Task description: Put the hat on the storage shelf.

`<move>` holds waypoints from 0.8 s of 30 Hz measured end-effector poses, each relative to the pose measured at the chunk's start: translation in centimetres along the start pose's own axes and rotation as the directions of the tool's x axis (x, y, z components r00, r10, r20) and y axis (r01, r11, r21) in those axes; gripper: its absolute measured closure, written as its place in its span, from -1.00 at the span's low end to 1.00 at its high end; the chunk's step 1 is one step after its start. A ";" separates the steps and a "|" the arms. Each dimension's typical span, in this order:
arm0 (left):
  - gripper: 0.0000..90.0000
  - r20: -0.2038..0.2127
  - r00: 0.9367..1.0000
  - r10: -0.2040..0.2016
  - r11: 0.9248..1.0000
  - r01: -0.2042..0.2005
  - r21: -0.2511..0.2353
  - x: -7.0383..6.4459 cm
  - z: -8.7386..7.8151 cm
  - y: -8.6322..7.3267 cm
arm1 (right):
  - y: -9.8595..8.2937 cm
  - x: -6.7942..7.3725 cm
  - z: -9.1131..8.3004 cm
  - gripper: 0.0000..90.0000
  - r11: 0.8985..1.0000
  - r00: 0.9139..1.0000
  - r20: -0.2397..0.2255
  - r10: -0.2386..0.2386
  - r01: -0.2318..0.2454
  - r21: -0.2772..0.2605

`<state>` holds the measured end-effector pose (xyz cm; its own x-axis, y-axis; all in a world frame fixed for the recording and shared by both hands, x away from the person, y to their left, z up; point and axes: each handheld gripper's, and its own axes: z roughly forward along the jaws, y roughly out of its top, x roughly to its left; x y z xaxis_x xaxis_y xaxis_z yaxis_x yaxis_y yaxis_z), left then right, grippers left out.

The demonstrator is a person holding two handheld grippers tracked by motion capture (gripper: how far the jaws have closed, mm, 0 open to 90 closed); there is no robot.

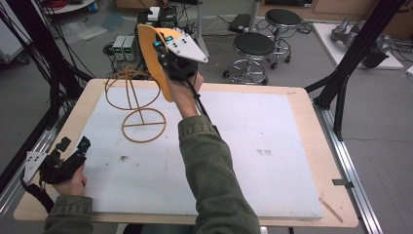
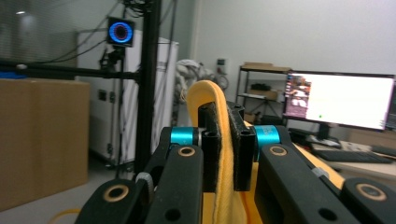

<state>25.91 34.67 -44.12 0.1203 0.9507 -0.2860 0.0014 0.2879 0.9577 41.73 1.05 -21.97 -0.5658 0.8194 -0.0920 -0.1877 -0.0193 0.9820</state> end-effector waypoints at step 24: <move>-0.41 -0.011 0.999 -0.040 0.999 0.040 -0.008 0.5 0.1 0.0 | -2.2 10.3 4.1 0.83 0.981 0.964 -0.209 -0.162 0.181 0.073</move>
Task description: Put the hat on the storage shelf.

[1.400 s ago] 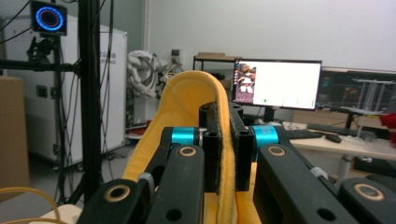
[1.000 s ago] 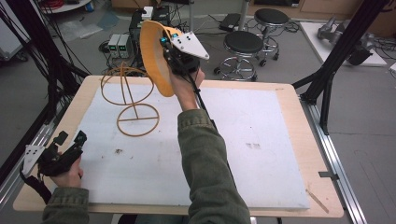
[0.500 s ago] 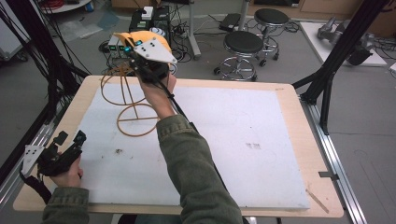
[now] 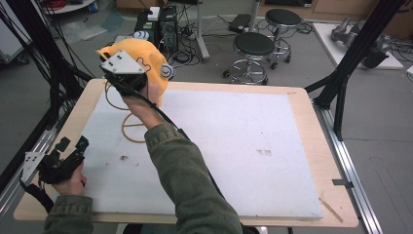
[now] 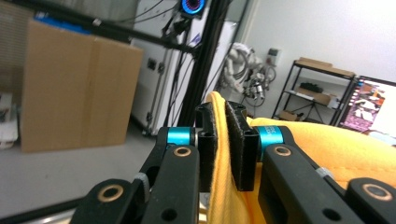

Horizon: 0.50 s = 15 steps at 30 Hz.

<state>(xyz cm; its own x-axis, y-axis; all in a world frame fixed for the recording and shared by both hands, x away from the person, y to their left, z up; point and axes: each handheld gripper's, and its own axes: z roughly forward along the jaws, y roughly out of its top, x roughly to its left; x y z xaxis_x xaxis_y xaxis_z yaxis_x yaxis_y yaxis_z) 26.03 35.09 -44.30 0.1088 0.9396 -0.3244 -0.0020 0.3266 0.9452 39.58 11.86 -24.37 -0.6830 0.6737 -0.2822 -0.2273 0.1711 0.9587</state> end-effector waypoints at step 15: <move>-0.41 -0.011 1.000 -0.014 1.000 0.014 -0.002 0.2 0.0 0.0 | -1.7 3.7 1.6 0.75 0.993 0.994 -0.089 -0.060 0.069 0.098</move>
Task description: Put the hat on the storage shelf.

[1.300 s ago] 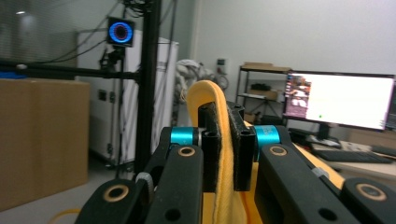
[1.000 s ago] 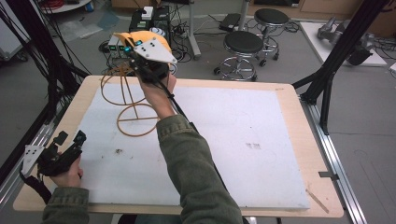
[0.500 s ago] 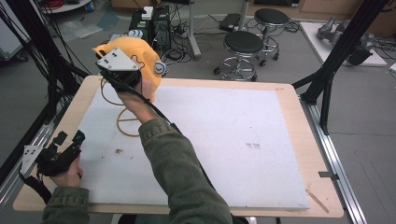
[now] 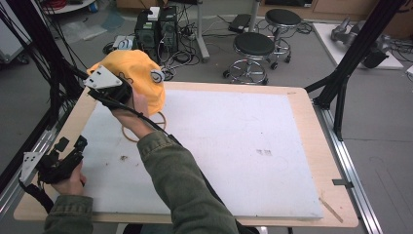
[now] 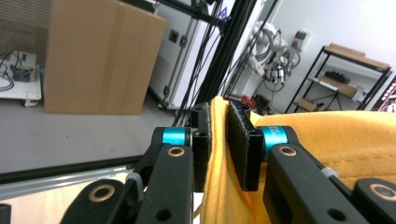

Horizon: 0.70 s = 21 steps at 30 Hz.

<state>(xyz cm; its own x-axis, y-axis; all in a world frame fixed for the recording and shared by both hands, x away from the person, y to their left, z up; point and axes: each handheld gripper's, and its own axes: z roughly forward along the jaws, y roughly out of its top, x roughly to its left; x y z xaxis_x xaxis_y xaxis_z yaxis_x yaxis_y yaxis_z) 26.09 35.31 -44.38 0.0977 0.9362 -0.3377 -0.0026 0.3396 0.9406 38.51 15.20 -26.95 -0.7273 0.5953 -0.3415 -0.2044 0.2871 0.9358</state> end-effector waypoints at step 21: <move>-0.41 0.003 1.000 0.020 1.000 -0.020 -0.006 -0.2 0.1 0.0 | -0.8 1.6 1.0 0.69 0.997 0.999 -0.027 -0.027 0.029 0.065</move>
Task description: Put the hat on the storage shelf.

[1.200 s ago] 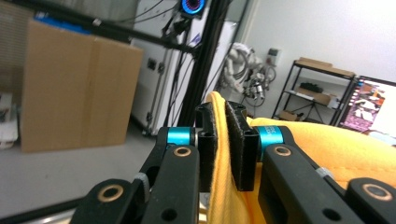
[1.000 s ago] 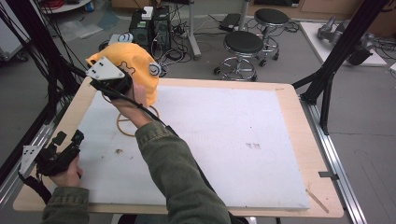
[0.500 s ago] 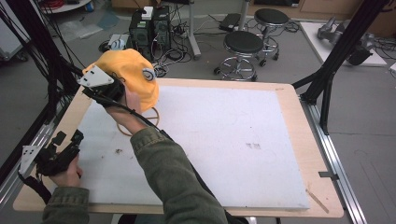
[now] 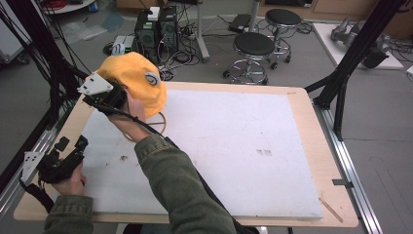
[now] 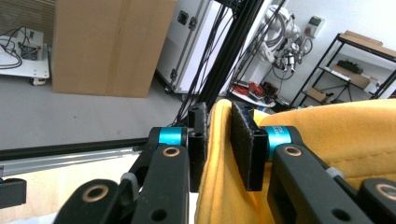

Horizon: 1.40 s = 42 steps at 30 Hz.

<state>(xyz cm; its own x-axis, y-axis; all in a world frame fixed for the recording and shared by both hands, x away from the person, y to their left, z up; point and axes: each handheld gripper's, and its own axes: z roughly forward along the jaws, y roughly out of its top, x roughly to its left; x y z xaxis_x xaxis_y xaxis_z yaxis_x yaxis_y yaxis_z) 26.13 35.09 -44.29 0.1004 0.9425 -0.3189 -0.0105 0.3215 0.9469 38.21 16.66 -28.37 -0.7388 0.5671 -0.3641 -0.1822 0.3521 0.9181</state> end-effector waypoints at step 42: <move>-0.41 0.011 1.000 -0.006 1.000 0.006 0.001 0.0 0.2 0.0 | 2.0 -2.1 -5.5 -0.74 0.980 0.990 0.087 0.107 -0.090 -0.179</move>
<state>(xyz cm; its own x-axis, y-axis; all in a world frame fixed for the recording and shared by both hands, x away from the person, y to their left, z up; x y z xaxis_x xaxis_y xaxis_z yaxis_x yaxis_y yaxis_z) 26.34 35.07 -44.32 0.1118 0.9394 -0.3242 -0.0084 0.3271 0.9449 35.87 12.08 -24.92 -0.6946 0.6641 -0.2765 -0.2284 0.1609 0.9602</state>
